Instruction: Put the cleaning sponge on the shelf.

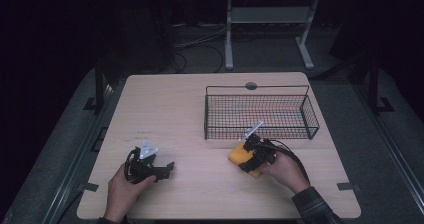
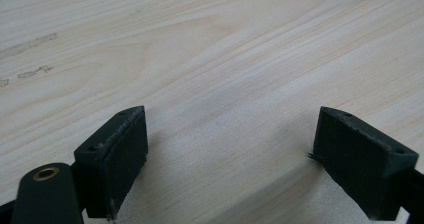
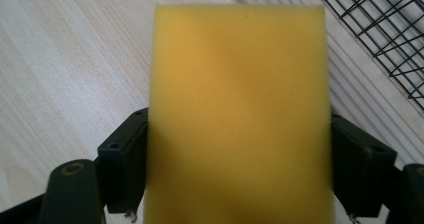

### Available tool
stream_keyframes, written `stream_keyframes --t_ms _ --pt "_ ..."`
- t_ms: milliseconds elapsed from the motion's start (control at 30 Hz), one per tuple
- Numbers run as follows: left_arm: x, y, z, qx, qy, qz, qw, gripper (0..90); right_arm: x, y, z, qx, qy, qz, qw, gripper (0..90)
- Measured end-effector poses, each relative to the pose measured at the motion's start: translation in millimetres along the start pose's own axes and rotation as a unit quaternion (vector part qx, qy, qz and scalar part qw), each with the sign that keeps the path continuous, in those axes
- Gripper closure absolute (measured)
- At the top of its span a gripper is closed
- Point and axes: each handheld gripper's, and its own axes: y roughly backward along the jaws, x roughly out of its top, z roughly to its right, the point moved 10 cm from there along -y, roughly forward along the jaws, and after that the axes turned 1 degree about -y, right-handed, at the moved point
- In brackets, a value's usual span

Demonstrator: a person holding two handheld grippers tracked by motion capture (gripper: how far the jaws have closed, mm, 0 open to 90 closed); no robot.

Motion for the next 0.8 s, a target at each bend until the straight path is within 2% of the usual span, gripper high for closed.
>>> stream_keyframes --t_ms 800 --pt "0.1 0.0 -0.3 0.001 -0.001 0.000 1.0000 13.4 1.9 32.1 -1.4 0.008 0.005 0.014 0.9998 22.2"
